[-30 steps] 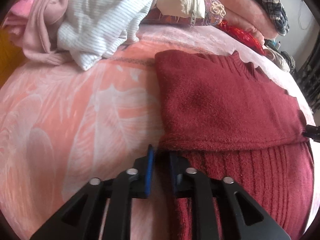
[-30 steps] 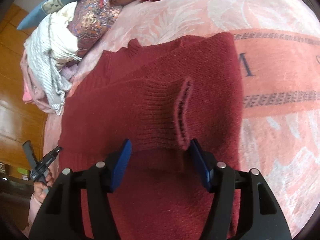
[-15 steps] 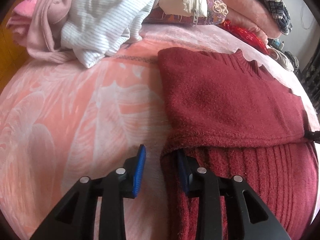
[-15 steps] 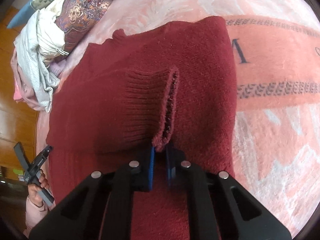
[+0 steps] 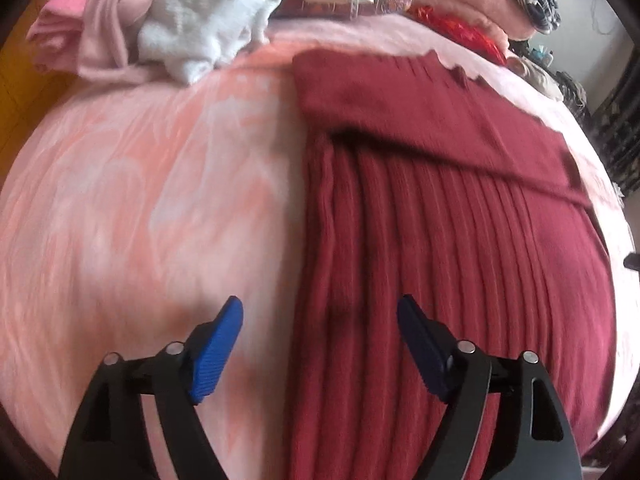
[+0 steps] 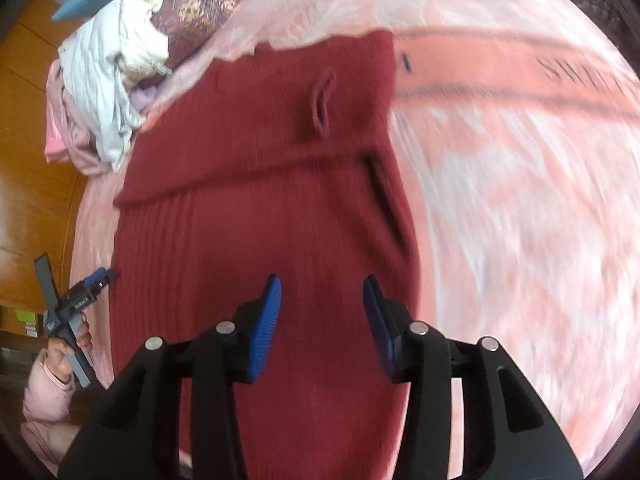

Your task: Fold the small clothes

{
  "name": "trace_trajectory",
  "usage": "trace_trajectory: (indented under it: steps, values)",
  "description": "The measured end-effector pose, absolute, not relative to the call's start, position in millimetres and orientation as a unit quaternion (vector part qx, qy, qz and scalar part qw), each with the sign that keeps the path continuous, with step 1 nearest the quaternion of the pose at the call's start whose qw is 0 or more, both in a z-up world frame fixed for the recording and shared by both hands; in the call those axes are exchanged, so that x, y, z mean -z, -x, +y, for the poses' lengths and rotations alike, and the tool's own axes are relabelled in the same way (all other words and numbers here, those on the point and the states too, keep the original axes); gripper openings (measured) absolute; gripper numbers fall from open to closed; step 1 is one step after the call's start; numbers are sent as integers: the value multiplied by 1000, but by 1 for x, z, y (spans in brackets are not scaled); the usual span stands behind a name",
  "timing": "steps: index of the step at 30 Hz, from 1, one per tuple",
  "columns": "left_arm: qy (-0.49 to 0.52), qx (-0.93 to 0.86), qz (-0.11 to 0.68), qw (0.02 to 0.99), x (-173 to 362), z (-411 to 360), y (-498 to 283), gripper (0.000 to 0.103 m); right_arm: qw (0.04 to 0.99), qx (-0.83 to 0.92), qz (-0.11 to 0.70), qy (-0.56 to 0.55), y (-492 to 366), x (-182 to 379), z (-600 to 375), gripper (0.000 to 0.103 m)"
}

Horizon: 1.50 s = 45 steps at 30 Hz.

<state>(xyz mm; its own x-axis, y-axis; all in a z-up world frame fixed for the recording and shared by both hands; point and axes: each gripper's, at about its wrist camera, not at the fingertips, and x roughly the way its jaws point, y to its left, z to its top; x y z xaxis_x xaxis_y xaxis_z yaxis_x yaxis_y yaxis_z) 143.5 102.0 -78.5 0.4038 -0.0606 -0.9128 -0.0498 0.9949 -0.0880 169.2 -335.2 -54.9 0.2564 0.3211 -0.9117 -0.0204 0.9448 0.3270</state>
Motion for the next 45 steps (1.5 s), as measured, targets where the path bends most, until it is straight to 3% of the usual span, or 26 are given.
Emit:
trace_trajectory:
  steps: [7,13,19,26,34,36,38,39,42,44,45]
  values:
    - [14,-11,591,807,66,96,-80,84,771,-110,619,-102,-71,47,-327,53]
    - [9,-19,562,827,58,108,-37,87,754,-117,637,-109,-6,67,-333,58]
    - [-7,-4,584,812,73,111,-21,87,727,-92,671,-109,13,110,-334,58]
    - [11,7,611,791,90,104,-6,87,727,-93,667,-131,15,111,-325,63]
    - [11,9,623,782,104,90,7,88,718,-113,670,-153,17,120,-316,53]
    - [10,9,622,783,105,89,8,88,716,-115,670,-159,15,121,-321,47]
    - [15,10,622,783,107,90,9,87,713,-117,670,-170,14,124,-322,34]
    - [17,10,621,783,108,90,10,86,711,-119,671,-174,13,126,-322,31]
    - [24,22,618,786,108,91,12,67,706,-136,671,-182,12,124,-318,9]
    - [36,43,618,784,111,94,11,40,710,-138,669,-169,12,120,-313,7]
    - [40,50,618,783,110,91,11,31,713,-140,668,-162,12,117,-310,7]
